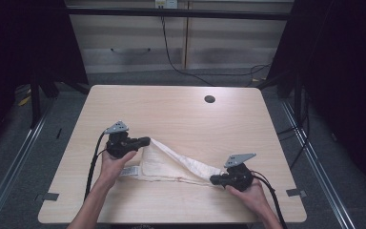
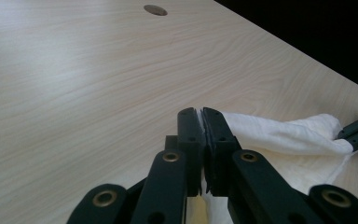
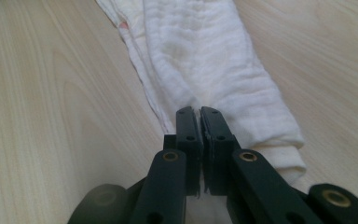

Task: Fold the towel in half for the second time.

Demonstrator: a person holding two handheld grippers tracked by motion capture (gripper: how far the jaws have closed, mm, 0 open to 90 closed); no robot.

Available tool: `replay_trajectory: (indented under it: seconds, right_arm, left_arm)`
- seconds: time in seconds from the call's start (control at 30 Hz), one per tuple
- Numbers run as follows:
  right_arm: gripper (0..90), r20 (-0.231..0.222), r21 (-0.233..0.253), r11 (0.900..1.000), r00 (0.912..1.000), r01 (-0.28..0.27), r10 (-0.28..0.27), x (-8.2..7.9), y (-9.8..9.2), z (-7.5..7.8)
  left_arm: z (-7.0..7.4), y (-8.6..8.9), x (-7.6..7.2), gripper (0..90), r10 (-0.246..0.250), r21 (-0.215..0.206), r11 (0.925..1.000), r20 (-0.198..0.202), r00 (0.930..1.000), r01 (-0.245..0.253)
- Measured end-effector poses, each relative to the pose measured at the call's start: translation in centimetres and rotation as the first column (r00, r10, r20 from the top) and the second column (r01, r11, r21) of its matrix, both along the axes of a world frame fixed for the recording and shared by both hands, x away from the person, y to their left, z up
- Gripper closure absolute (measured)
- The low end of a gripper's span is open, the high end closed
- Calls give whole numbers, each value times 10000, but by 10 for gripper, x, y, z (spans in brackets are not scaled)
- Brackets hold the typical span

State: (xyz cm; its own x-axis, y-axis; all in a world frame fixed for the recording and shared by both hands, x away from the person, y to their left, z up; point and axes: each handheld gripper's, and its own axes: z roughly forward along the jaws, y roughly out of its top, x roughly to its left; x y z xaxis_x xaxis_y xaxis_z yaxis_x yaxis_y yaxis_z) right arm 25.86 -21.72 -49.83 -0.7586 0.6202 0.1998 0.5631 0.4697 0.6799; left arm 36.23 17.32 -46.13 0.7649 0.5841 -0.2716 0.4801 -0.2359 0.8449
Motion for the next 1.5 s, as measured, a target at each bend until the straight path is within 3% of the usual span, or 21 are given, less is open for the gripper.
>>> replay_trajectory:
  seconds: [0.3, 0.47, 0.83, 1.03, 1.17, 1.47, 1.5]
  right_arm:
    - [872, 4, -8, 9996, 9996, 273, -273, -1, -4, 0]
    - [873, -181, 117, 9989, 9988, 448, -446, 0, -4, 0]
    - [873, -141, -115, 9980, 9979, 626, -628, -3, -1, 1]
    - [873, -88, -134, 9981, 9981, 605, -607, -3, -1, 1]
    - [873, -74, -120, 9982, 9982, 593, -594, -3, -1, 1]
    - [873, -15, -154, 9979, 9980, 631, -632, -4, -1, 1]
    - [873, -7, -153, 9980, 9981, 613, -613, -4, -1, 1]
  left_arm:
    - [9, 0, -17, 869, -612, 261, 9979, 477, 9970, 600]
    - [12, 6, -28, 869, -623, 292, 9977, 669, 9958, 604]
    - [11, 7, -53, 869, -1415, 597, 9888, 810, 9866, 1369]
    - [4, 9, -65, 869, -1755, 773, 9823, 592, 9827, 1708]
    - [-6, 8, -72, 868, -2058, 1102, 9733, 314, 9781, 2012]
    - [-27, 11, -75, 868, -2084, 1746, 9621, -248, 9777, 2095]
    - [-30, 11, -75, 869, -2120, 1911, 9580, -296, 9768, 2137]
